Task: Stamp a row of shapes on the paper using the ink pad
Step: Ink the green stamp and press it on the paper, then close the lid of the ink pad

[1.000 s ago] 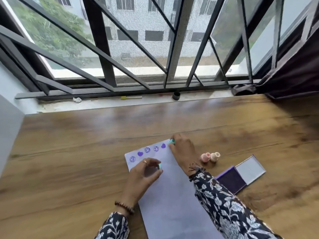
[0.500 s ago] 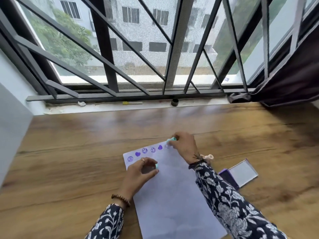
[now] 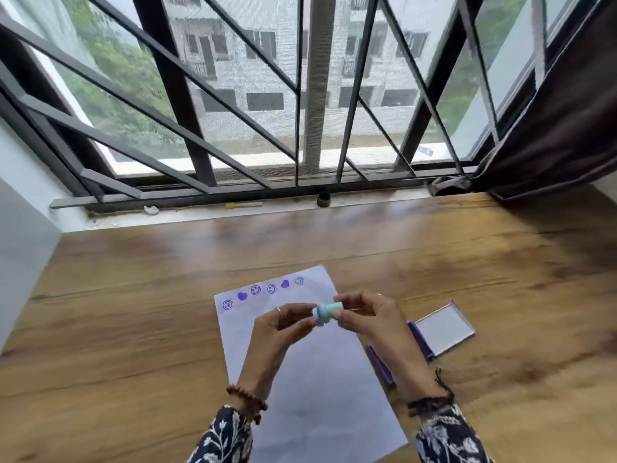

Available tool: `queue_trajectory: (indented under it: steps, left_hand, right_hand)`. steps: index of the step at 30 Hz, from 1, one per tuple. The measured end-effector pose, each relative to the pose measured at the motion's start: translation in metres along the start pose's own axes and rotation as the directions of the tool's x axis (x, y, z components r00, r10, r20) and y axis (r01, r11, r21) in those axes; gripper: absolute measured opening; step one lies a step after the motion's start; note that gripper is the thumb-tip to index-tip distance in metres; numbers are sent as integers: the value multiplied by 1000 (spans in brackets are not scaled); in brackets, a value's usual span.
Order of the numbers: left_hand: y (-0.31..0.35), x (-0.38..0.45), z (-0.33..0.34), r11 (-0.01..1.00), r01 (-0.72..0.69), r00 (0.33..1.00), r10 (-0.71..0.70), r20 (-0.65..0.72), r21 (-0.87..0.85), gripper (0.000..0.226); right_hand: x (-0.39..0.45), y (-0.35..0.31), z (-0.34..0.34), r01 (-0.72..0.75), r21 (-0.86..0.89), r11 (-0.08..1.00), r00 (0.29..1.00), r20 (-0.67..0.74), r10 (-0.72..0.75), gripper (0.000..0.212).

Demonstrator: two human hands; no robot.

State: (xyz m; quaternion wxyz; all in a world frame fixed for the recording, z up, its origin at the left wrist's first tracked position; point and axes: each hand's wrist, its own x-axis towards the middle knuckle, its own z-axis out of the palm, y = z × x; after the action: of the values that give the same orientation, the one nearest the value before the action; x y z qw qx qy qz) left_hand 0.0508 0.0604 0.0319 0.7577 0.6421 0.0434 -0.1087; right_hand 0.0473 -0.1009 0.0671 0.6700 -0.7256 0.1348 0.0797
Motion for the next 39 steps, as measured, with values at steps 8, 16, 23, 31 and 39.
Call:
queue_trajectory:
  steps: [8, 16, 23, 31, 39]
  left_hand:
    - [1, -2, 40, 1000, 4, 1000, -3, 19, -26, 21]
    - [-19, 9, 78, 968, -138, 990, 128, 62, 209, 24]
    - [-51, 0, 72, 718, -249, 964, 247, 97, 650, 49]
    - [-73, -15, 74, 476, -295, 953, 205, 221, 829, 104]
    - [-86, -13, 73, 370, -331, 934, 258, 246, 868, 73]
  right_hand:
    - [-8, 1, -38, 86, -98, 991, 996, -5, -87, 16]
    - [5, 17, -74, -4, -173, 985, 996, -91, -12, 4]
    - [39, 28, -95, 65, -603, 795, 940, -230, -251, 21]
    - [55, 42, -84, 109, -715, 691, 949, -132, -287, 20]
    - [25, 63, -125, 40, -611, 791, 883, -348, -314, 13]
